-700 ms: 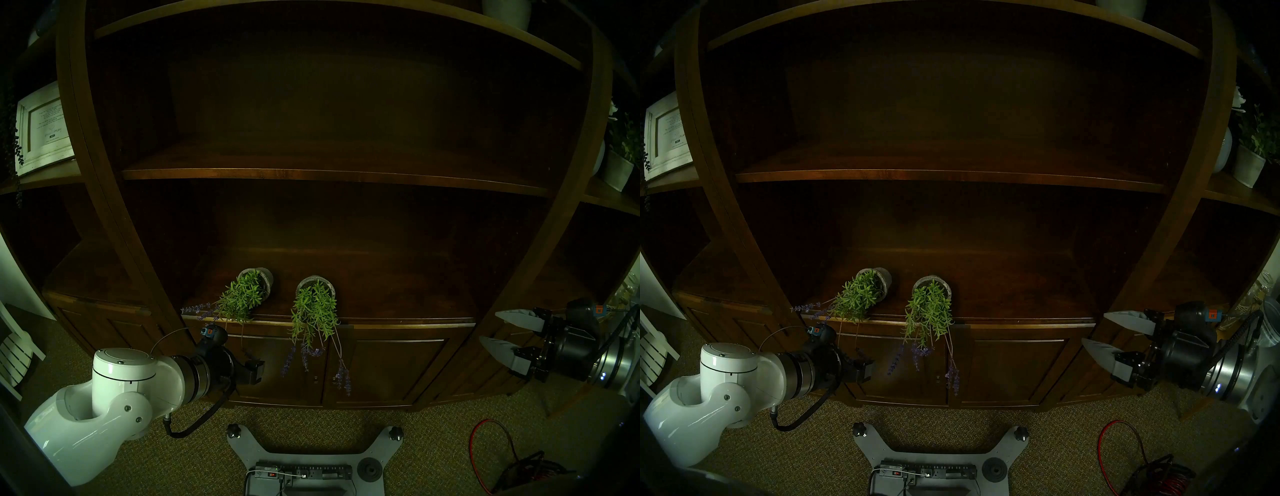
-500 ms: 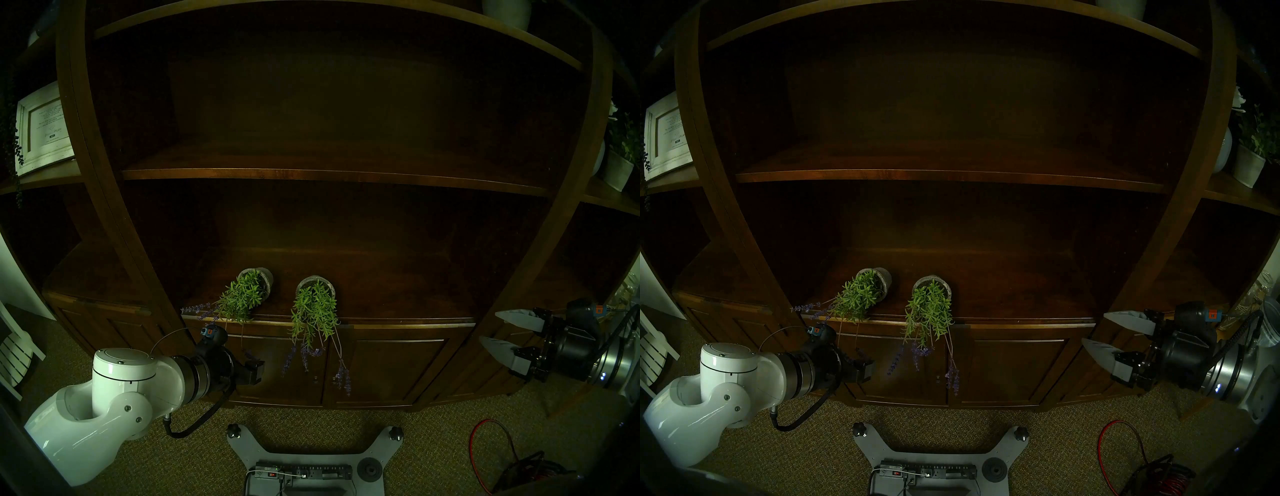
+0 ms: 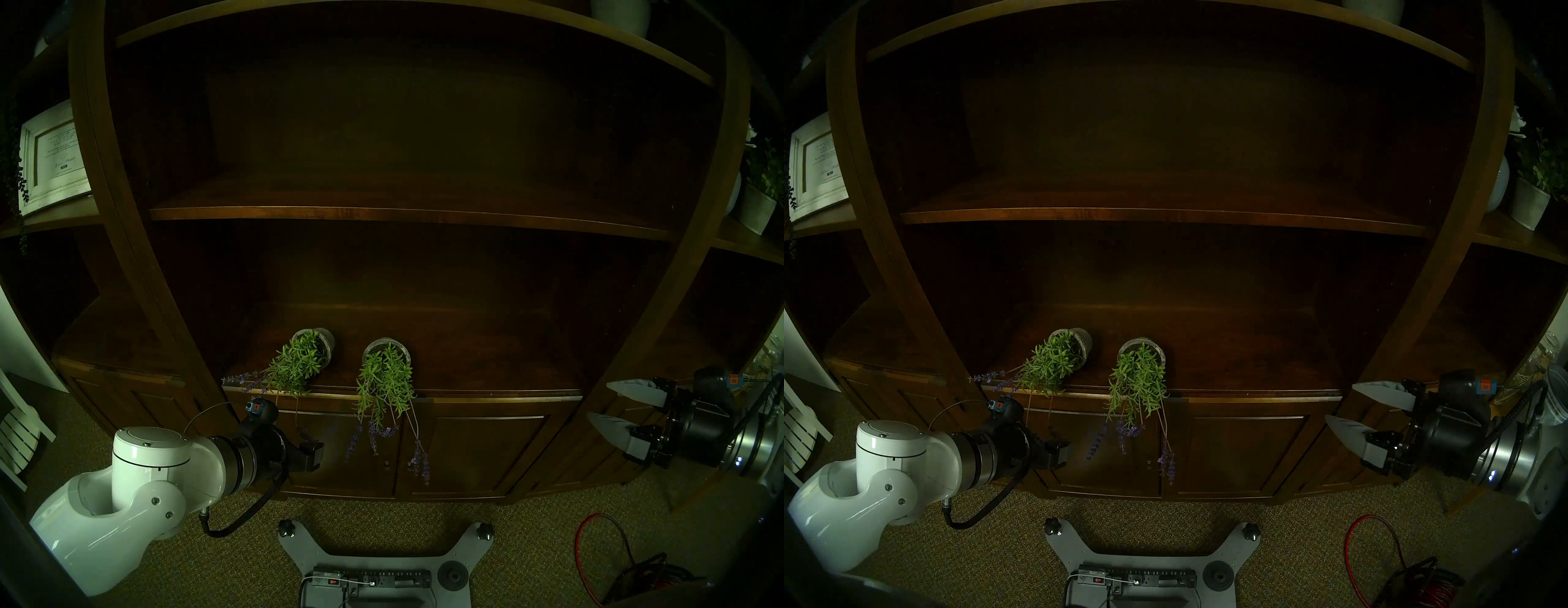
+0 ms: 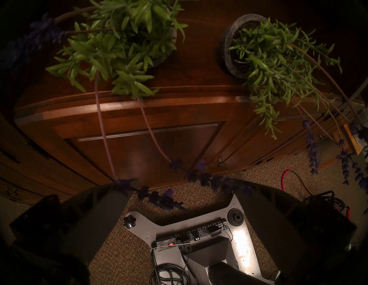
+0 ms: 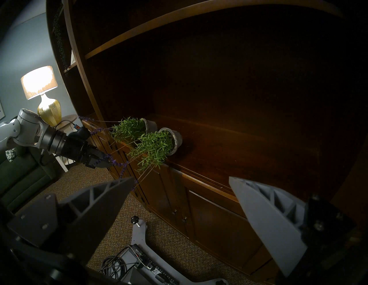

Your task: Place the fake decorative plant upright

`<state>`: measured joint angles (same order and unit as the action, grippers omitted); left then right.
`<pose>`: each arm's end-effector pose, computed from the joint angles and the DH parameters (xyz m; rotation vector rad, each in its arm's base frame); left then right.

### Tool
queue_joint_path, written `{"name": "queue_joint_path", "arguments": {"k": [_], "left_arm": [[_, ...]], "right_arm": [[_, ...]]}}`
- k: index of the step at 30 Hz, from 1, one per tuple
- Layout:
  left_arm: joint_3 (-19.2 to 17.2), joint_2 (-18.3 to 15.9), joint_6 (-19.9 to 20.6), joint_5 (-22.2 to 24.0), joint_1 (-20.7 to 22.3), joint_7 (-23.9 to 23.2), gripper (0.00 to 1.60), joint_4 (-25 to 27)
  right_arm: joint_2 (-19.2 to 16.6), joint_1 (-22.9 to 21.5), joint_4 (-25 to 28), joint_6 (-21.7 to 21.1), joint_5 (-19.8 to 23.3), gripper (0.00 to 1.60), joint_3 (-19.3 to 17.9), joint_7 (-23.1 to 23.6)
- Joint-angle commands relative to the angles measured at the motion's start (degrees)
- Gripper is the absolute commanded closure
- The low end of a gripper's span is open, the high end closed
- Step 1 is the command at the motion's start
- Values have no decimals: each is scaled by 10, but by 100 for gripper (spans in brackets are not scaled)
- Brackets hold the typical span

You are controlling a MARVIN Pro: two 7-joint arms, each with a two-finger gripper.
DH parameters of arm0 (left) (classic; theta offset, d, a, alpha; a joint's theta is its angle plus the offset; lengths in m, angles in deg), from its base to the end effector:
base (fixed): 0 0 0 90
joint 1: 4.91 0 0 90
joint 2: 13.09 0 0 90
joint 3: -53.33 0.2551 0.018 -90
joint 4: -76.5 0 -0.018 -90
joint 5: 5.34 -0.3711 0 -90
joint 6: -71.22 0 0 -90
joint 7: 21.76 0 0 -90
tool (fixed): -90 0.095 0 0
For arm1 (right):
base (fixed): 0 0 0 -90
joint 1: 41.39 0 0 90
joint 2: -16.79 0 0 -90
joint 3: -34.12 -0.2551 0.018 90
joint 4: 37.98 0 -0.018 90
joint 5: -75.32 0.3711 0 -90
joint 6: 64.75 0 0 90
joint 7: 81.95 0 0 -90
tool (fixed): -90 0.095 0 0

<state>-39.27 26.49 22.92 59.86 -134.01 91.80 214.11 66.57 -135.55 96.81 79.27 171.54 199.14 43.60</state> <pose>0.2836 -0.0244 -0.2377 2.7206 -0.2872 0.9696 0.1568 -0.1636 -0.2058 -2.1689 -0.6126 -1.4243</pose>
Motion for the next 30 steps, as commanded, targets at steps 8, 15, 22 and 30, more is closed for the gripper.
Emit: {"name": "queue_joint_path", "arguments": {"k": [8, 15, 22, 30], "left_arm": [[-53, -20, 3, 20, -12, -40, 0, 24], [-83, -26, 7, 27, -10, -41, 0, 24], [-114, -33, 16, 34, -12, -46, 0, 24], [-153, -38, 34, 46, -13, -58, 0, 24]], "right_arm": [[0, 0, 1, 1, 0, 0, -1, 0], [0, 0, 1, 0, 0, 0, -1, 0], [0, 0, 1, 0, 0, 0, -1, 0], [0, 0, 0, 0, 0, 0, -1, 0]]}}
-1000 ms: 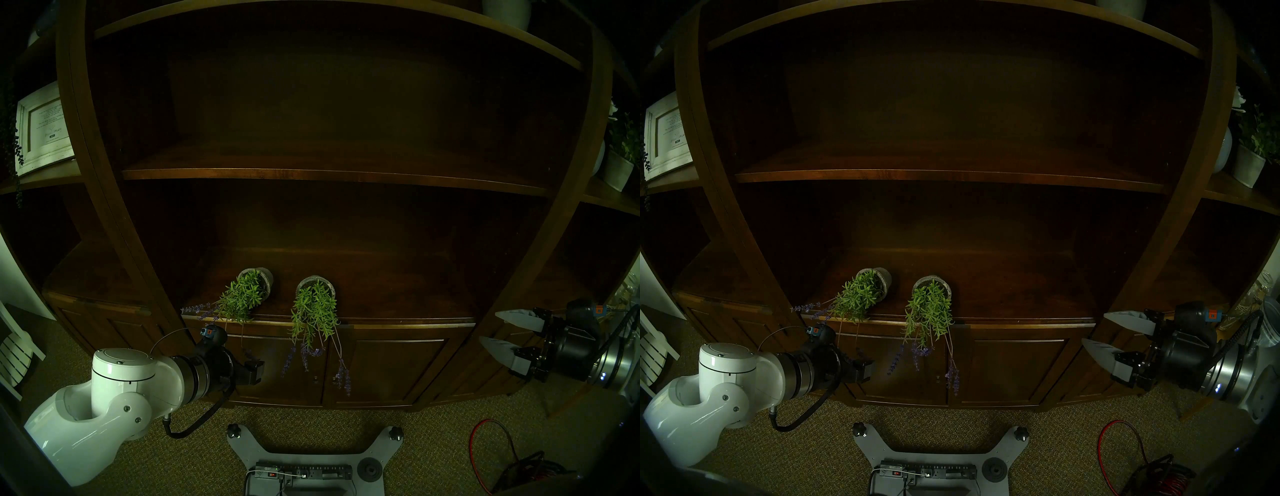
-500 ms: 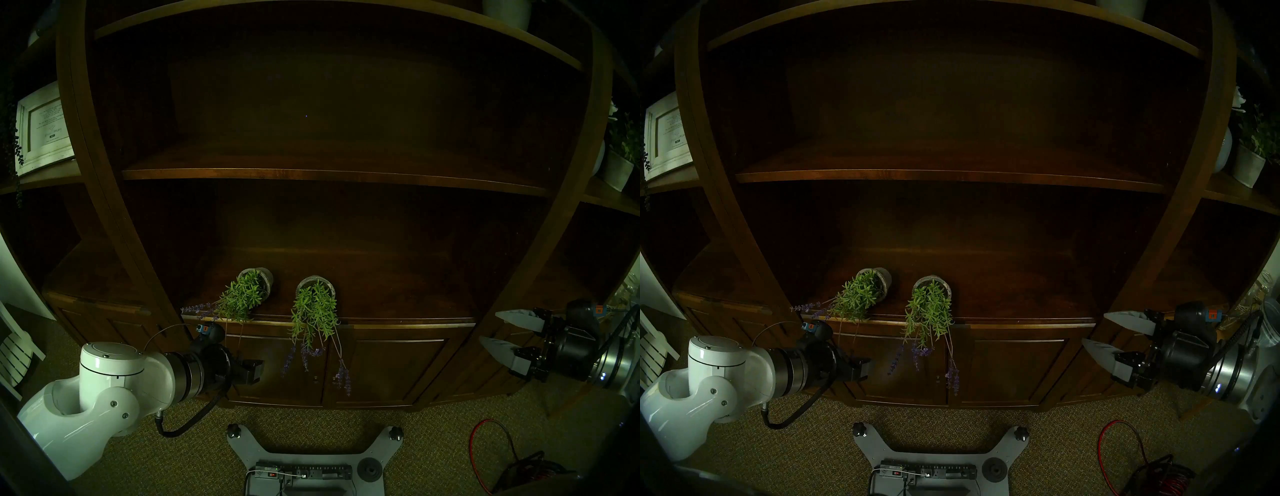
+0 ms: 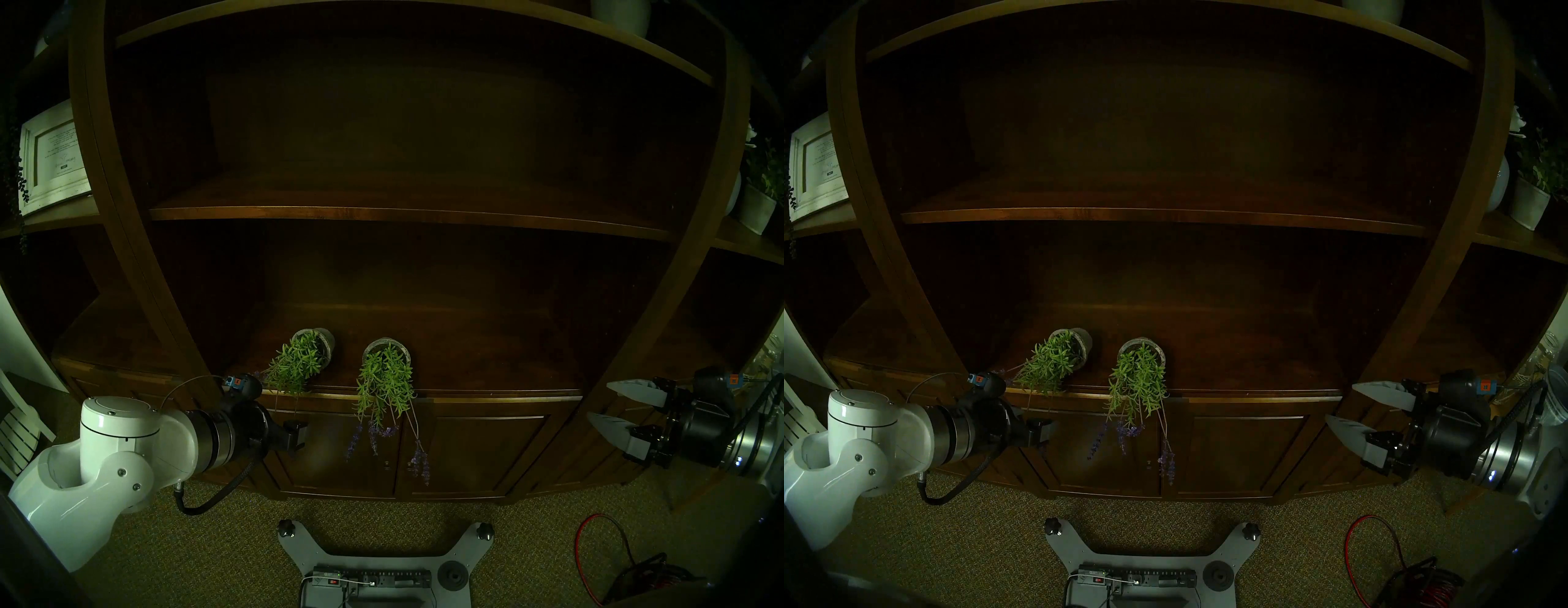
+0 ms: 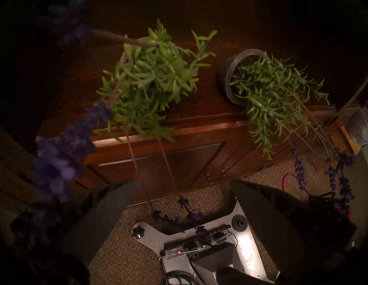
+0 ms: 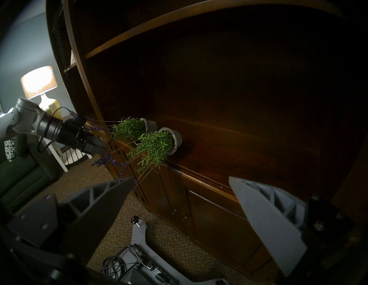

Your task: Place the fake decorative plant upright

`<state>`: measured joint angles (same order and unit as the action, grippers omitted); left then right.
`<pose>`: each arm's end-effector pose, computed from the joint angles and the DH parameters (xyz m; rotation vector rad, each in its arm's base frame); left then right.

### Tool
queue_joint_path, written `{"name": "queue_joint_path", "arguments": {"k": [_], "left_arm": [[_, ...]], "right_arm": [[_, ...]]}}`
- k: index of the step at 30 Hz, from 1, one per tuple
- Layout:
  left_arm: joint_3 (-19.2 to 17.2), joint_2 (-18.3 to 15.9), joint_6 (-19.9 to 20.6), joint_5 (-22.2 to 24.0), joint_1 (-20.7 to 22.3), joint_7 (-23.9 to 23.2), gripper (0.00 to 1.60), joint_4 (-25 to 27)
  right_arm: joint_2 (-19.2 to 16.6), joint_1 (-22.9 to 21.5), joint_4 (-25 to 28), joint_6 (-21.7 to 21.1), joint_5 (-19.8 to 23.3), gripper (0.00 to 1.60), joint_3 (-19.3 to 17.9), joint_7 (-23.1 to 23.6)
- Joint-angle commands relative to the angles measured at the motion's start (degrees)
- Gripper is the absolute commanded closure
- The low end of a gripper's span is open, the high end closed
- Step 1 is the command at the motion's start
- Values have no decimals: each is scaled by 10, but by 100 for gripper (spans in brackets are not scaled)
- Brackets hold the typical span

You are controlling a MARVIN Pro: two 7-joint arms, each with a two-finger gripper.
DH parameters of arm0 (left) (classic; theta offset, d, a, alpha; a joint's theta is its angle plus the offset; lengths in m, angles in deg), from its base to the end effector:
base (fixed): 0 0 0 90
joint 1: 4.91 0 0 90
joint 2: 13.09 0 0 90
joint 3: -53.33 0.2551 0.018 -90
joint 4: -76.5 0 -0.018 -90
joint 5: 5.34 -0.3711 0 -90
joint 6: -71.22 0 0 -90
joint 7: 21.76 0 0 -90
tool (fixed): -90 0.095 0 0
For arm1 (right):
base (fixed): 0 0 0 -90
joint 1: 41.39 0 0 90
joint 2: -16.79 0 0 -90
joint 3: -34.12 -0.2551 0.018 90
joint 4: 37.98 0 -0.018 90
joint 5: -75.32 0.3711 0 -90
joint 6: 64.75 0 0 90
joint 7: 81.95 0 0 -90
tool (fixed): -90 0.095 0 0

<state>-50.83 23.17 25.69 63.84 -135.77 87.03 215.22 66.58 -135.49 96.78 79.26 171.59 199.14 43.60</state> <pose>0.3025 0.0028 -0.1974 2.7019 -0.3465 1.0412 0.1566 -0.1639 -0.2059 -2.1704 -0.6116 -1.4236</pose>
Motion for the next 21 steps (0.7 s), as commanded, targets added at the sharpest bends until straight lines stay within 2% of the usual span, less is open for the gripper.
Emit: {"name": "queue_joint_path", "arguments": {"k": [1, 13, 21], "left_arm": [[-43, -4, 8, 8, 6, -12, 0, 13], [-106, -7, 30, 31, 22, -42, 0, 13], [-169, -7, 50, 49, 38, -61, 0, 13]], "right_arm": [[0, 0, 1, 0, 0, 0, -1, 0], [0, 0, 1, 0, 0, 0, -1, 0], [0, 0, 1, 0, 0, 0, -1, 0]]}}
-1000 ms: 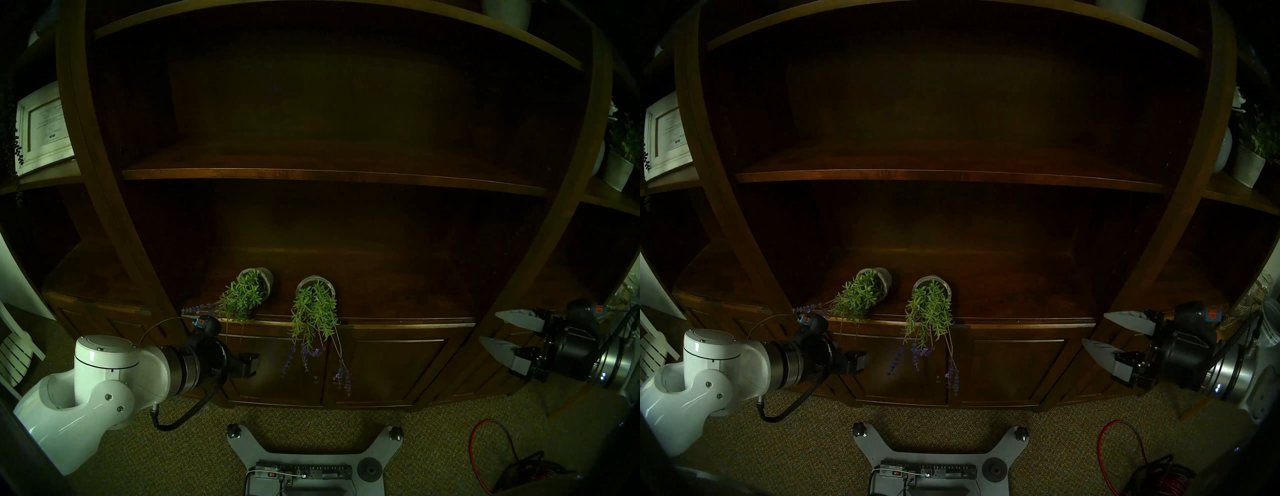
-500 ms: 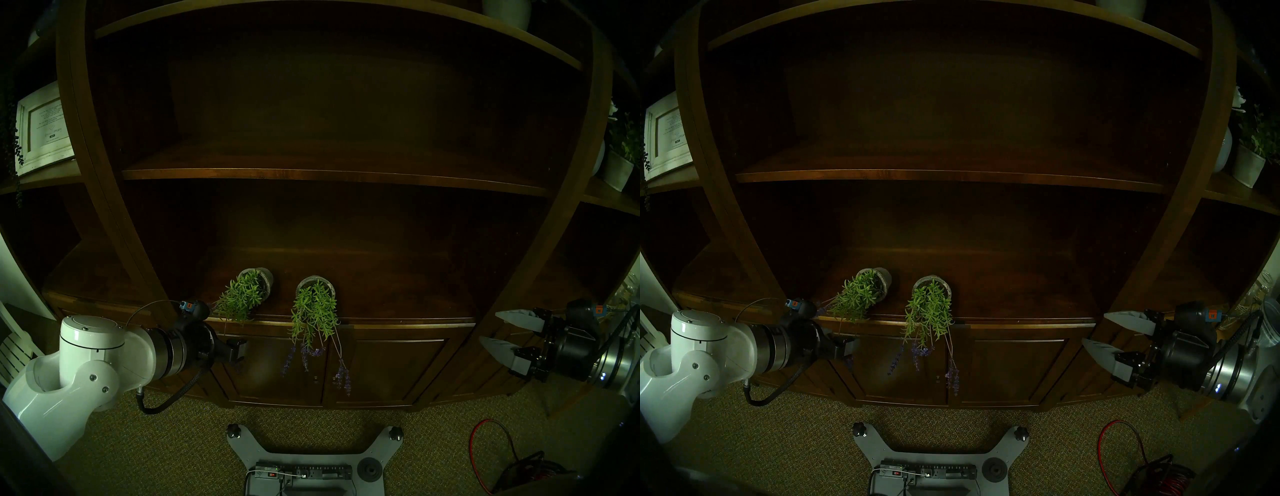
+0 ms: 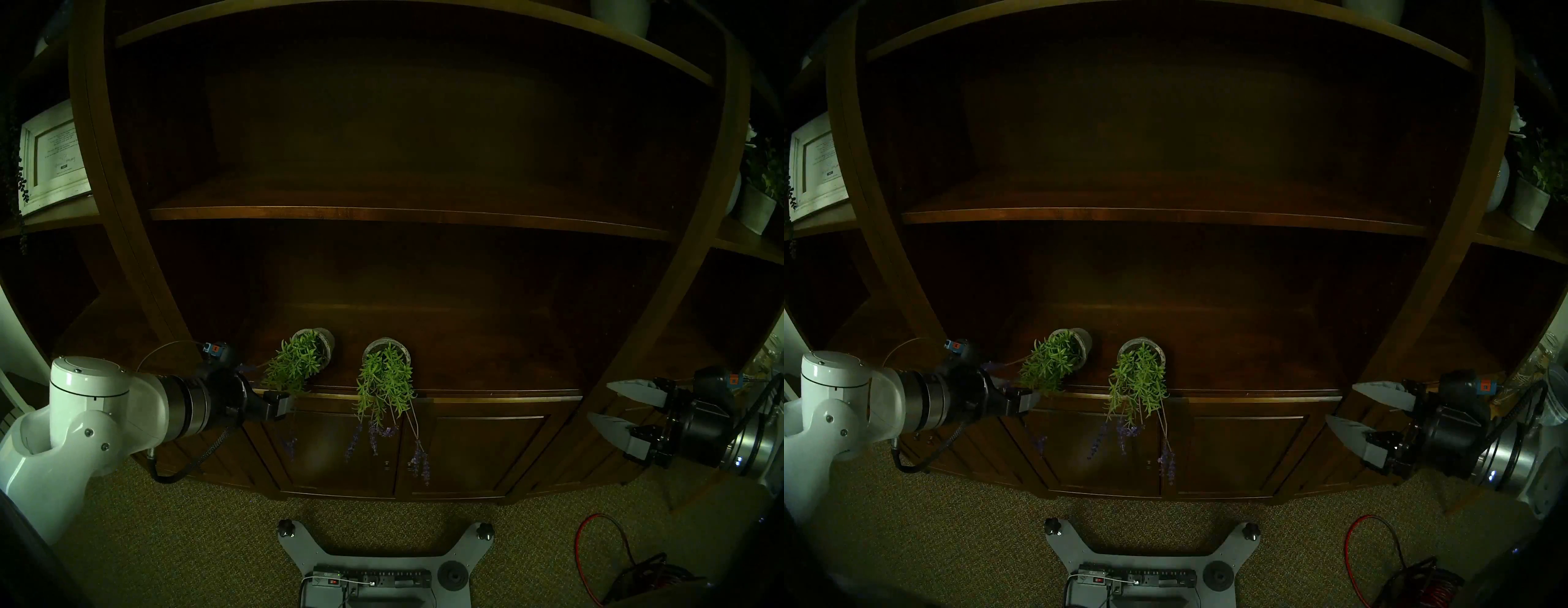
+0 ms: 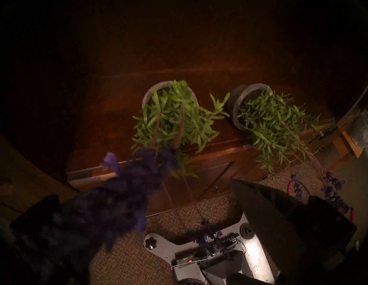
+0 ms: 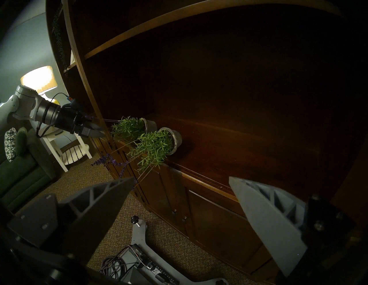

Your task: Place the fake decorative plant upright

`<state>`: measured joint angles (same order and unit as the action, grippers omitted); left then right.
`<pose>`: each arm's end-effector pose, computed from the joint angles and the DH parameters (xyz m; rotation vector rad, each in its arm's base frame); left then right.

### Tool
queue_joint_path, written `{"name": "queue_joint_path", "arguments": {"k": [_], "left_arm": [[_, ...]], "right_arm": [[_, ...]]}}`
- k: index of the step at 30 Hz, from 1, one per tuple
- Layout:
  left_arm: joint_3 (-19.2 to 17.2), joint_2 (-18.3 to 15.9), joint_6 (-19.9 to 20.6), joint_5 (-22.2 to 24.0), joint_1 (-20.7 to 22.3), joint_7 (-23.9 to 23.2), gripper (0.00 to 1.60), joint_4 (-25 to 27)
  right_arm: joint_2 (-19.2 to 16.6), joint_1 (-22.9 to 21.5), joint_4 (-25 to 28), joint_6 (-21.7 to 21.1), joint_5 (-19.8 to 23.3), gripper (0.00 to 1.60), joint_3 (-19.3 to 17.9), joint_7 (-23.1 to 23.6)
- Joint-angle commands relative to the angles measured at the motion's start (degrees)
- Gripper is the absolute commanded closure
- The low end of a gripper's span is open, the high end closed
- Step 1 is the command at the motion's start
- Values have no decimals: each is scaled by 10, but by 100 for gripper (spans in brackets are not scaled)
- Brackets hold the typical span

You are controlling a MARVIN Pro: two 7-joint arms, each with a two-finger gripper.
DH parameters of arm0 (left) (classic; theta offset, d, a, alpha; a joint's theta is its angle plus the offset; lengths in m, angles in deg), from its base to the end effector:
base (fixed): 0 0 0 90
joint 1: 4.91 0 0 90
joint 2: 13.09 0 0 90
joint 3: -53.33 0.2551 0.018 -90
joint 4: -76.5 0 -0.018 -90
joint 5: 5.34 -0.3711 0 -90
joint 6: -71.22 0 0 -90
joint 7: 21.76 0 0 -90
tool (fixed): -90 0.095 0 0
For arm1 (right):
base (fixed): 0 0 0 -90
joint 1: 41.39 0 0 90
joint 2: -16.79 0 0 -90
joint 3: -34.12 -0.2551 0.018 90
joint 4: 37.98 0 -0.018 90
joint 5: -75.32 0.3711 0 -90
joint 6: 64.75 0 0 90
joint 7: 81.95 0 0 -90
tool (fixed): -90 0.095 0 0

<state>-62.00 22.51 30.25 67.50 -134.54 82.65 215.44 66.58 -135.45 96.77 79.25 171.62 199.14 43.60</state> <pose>0.3219 0.0308 -0.1436 2.6751 -0.3740 1.1434 0.1565 -0.1640 -0.2060 -2.1713 -0.6108 -1.4230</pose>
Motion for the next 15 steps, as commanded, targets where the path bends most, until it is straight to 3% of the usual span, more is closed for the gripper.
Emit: {"name": "queue_joint_path", "arguments": {"k": [1, 10, 15], "left_arm": [[-65, -1, 7, 14, 27, -19, 0, 11], [-134, -4, 57, 44, 26, -63, 0, 11], [-160, -7, 60, 55, 8, -93, 0, 11]], "right_arm": [[0, -1, 1, 0, 0, 0, -1, 0], [0, -1, 1, 1, 0, 0, -1, 0], [0, -1, 1, 1, 0, 0, -1, 0]]}}
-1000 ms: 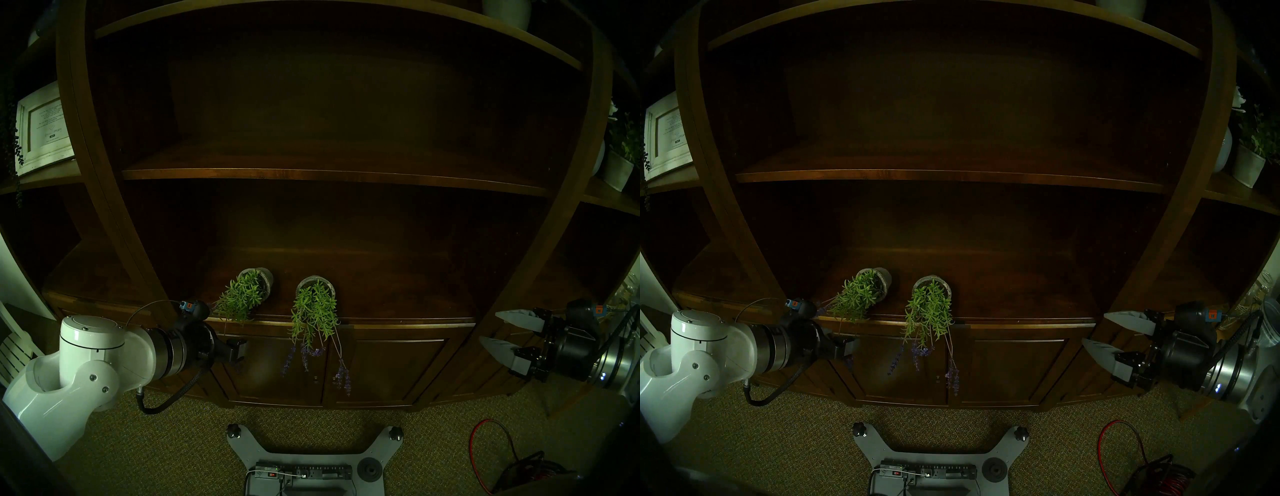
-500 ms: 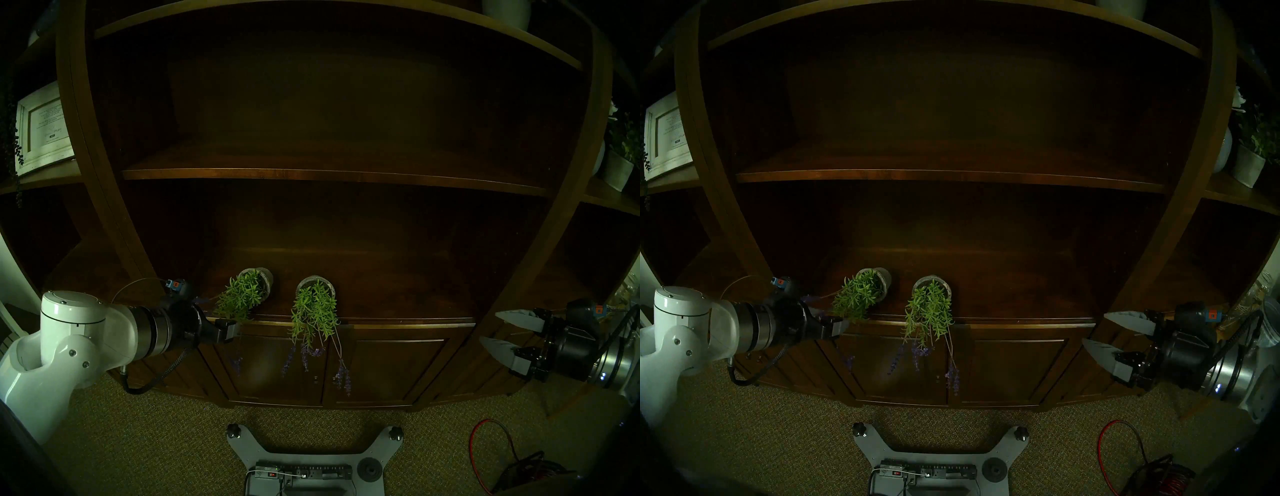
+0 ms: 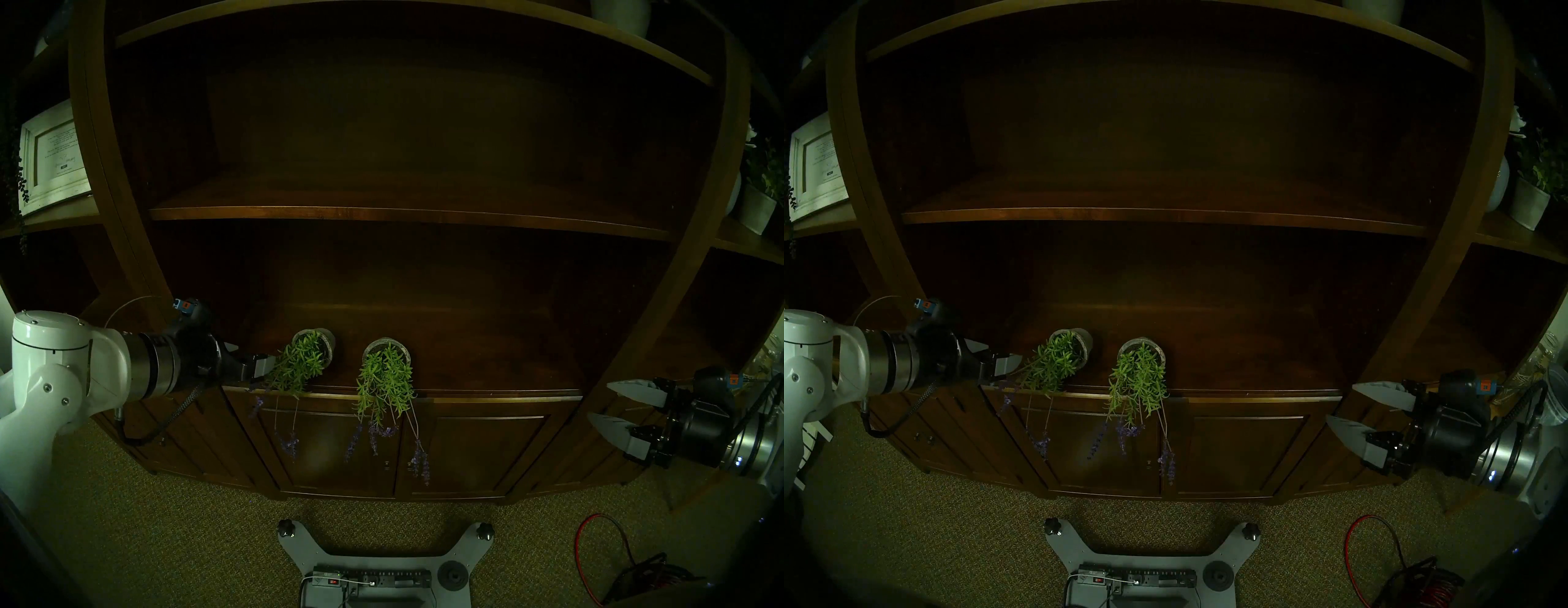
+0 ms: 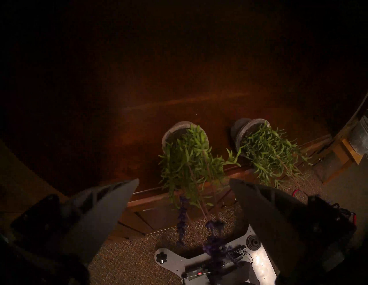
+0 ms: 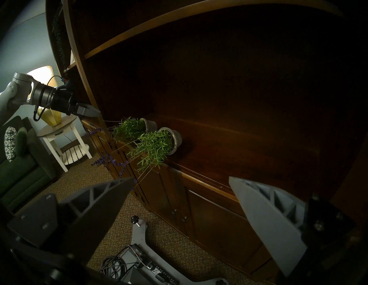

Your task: Place the fake decorative plant upright

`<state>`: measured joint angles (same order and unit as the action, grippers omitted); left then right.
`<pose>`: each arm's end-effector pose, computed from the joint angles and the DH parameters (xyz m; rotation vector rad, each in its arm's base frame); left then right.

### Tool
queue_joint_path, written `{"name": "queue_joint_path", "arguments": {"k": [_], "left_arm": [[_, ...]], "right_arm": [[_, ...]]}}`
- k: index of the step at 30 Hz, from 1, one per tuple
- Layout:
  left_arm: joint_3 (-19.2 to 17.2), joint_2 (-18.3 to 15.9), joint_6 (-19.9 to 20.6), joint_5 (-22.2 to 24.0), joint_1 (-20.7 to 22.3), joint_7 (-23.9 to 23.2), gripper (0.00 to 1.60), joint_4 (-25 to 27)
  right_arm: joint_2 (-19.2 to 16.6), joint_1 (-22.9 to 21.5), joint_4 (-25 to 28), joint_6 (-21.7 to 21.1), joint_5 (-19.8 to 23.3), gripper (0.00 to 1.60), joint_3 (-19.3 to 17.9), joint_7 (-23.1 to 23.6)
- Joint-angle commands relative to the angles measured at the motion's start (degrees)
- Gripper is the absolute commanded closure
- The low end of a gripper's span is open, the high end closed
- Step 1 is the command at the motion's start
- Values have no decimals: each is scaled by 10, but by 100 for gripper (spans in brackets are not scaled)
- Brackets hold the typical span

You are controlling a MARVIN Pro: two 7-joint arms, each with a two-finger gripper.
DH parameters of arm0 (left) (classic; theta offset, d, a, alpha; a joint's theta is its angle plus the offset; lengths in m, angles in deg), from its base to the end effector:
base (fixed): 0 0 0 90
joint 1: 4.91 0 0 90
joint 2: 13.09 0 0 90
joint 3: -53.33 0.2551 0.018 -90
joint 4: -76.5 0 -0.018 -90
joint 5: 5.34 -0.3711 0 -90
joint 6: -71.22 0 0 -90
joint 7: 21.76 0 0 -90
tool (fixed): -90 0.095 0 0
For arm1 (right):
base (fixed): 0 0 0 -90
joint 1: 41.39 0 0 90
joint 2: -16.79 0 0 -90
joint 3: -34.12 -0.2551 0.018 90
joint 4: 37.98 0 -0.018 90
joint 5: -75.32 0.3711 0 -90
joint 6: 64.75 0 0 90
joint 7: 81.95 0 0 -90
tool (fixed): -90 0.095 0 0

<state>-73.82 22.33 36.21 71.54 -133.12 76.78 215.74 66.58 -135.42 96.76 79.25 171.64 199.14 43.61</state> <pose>0.3273 0.0551 -0.0830 2.6298 -0.4161 1.2175 0.1564 -0.1641 -0.2061 -2.1717 -0.6104 -1.4225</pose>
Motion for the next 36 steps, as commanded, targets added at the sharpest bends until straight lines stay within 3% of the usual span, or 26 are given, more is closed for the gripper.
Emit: {"name": "queue_joint_path", "arguments": {"k": [1, 9, 17, 26, 36], "left_arm": [[-46, -6, 0, 16, -9, -39, 0, 8], [-90, 0, 0, 15, -51, -73, 0, 8], [-125, 10, 0, -20, -112, -97, 0, 8], [-112, 14, 0, -77, -145, -117, 0, 8], [-104, 53, -57, -120, -160, -141, 0, 8]], "right_arm": [[0, -1, 1, 1, 0, 0, -1, 0], [0, -1, 1, 1, 0, 0, -1, 1], [0, -1, 1, 1, 0, 0, -1, 1], [0, -1, 1, 1, -1, 0, -1, 1], [0, -1, 1, 2, -1, 0, -1, 1]]}}
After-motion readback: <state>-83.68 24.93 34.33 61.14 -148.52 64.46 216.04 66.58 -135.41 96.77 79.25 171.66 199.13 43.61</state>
